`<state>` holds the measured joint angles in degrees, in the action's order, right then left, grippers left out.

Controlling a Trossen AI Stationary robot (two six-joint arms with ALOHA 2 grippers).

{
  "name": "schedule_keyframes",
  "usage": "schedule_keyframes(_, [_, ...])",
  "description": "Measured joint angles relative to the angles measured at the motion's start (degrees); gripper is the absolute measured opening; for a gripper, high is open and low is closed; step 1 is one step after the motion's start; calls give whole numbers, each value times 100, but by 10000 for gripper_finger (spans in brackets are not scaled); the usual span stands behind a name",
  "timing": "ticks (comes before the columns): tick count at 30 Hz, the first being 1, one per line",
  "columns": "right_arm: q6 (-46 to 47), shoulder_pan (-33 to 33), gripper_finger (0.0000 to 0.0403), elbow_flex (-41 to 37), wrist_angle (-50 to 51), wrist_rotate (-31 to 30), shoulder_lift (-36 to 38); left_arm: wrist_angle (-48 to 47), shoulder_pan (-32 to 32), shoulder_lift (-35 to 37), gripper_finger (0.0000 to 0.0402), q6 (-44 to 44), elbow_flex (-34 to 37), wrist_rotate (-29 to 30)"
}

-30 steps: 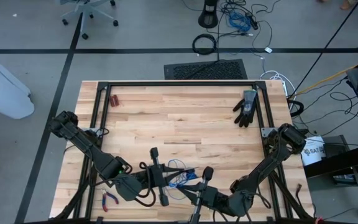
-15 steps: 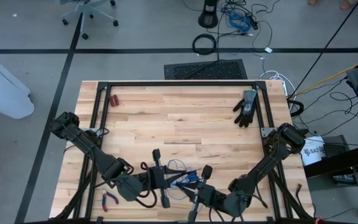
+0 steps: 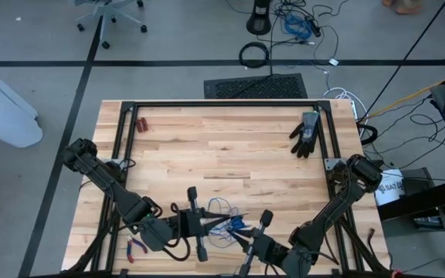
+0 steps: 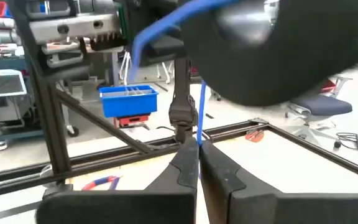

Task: Coil cords
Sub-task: Coil the blue wire onto a spool

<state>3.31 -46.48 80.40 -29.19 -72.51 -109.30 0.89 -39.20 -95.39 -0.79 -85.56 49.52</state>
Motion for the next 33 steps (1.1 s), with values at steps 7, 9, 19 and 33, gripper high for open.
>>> schedule_keyframes(7, [59, -111, 0, 0, 98, 17, 0, -26, -59, 43, 6, -28, 0, 121])
schedule_keyframes(9, [57, -138, 0, 0, 100, 17, 0, -24, -93, 45, 6, -110, 0, 157])
schedule_keyframes(19, [233, -339, 27, 0, 470, -453, 0, -113, -136, 47, 6, -113, 0, 166])
schedule_keyframes(33, [3548, -577, 71, -2, 3375, 59, -102, -758, -189, 196, 6, 196, 0, 198])
